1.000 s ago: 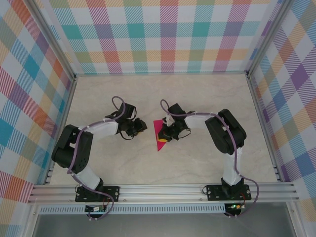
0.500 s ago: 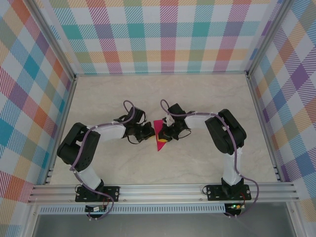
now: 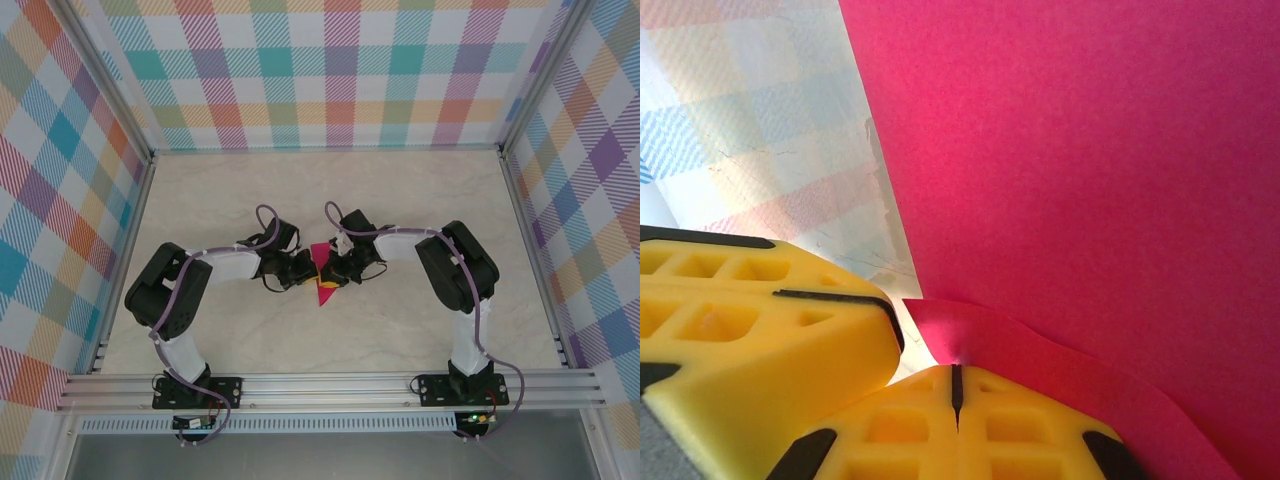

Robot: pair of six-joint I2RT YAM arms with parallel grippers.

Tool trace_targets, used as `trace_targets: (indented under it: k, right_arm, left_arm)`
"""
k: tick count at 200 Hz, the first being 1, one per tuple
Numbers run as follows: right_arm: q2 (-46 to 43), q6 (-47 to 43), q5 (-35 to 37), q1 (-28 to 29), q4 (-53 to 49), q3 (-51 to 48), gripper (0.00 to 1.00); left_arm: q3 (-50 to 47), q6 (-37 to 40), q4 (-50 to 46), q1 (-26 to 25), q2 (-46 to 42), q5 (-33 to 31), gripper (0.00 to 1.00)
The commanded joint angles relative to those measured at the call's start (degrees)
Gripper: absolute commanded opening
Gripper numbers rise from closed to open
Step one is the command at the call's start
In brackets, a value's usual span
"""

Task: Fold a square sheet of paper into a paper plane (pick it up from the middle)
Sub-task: Third fold the triangle at the center of the table.

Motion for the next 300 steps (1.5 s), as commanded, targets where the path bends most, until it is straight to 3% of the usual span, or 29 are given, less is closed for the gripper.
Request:
trace_targets:
  k: [1,164,224,300]
  right_arm:
    - [1.58,-0.38,5.01,0.09,-3.25,-1.90,0.00]
    - [-2.67,2.04,1.40,-0.15,1.69,-1.57,0.00]
    - [-7.79,3.33,2.86,-1.11,2.01,-2.78,0.00]
    - [-8.25,3.10,3.97,-2.18,1.90,-5.96,0.00]
  left_arm:
    - [1.26,-0.94,1.81,-1.12,1.67,0.59,0.00]
    - [2.12,1.69,-7.93,-1.72,6.28,-8.69,0.00]
    - [3.01,3.00,-9.67,-2.26,7.58,-9.27,0.00]
    - [3.32,3.27,-10.16,-2.53,6.92,-9.63,0.00]
